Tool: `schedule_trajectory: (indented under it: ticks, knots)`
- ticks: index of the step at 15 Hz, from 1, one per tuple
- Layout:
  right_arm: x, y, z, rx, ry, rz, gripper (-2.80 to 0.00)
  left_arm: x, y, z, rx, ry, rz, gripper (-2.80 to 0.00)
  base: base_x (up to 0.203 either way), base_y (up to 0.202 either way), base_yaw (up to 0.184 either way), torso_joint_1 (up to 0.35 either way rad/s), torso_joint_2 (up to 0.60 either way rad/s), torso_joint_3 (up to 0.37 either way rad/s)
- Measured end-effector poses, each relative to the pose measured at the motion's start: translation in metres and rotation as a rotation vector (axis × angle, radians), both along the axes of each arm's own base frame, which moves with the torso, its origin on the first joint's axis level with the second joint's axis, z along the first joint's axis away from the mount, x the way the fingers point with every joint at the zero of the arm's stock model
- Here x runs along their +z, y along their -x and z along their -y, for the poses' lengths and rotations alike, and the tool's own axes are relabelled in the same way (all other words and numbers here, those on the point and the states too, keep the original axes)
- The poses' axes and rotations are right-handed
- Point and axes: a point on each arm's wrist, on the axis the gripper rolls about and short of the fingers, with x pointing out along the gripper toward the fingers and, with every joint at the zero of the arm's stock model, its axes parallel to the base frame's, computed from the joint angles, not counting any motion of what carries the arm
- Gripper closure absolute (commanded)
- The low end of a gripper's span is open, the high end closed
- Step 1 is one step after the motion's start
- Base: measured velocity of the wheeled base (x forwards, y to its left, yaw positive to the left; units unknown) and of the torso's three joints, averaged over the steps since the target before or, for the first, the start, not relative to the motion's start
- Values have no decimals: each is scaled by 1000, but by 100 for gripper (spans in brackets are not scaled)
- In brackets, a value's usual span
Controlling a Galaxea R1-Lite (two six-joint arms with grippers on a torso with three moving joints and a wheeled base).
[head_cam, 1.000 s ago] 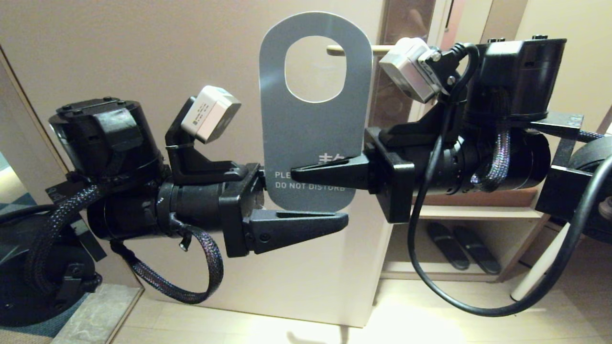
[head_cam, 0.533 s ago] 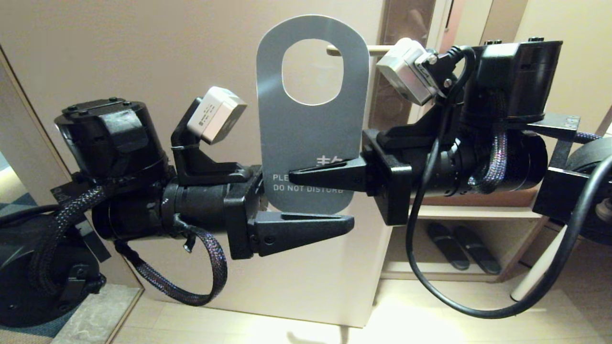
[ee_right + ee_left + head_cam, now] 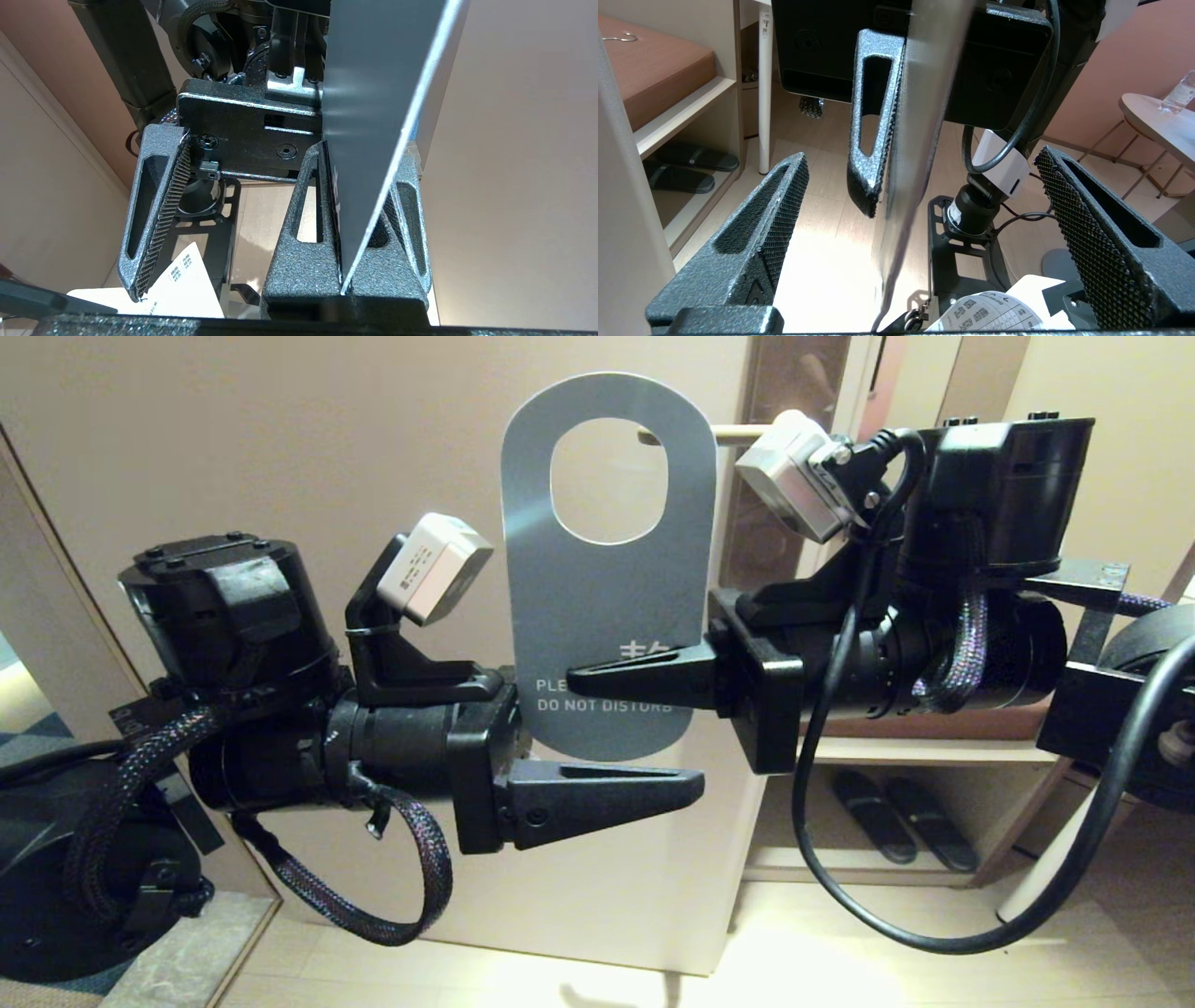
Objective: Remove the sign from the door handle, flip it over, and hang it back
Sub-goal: Hand it to the other hand
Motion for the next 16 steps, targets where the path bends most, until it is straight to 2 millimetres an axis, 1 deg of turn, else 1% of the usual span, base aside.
schedule_trajectory:
  ticks: [10, 12, 16]
  knots:
    - [-4, 0, 0, -3, 9, -9, 0, 0, -4, 1, 6, 10, 23, -280, 0, 0, 0, 0, 0, 0]
    - [-4, 0, 0, -3, 9, -9, 0, 0, -6, 3, 6, 34, 52, -280, 0, 0, 0, 0, 0, 0]
    - [-1, -1, 0, -3, 2, -2, 0, -4, -9, 5, 4, 32, 46, -280, 0, 0, 0, 0, 0, 0]
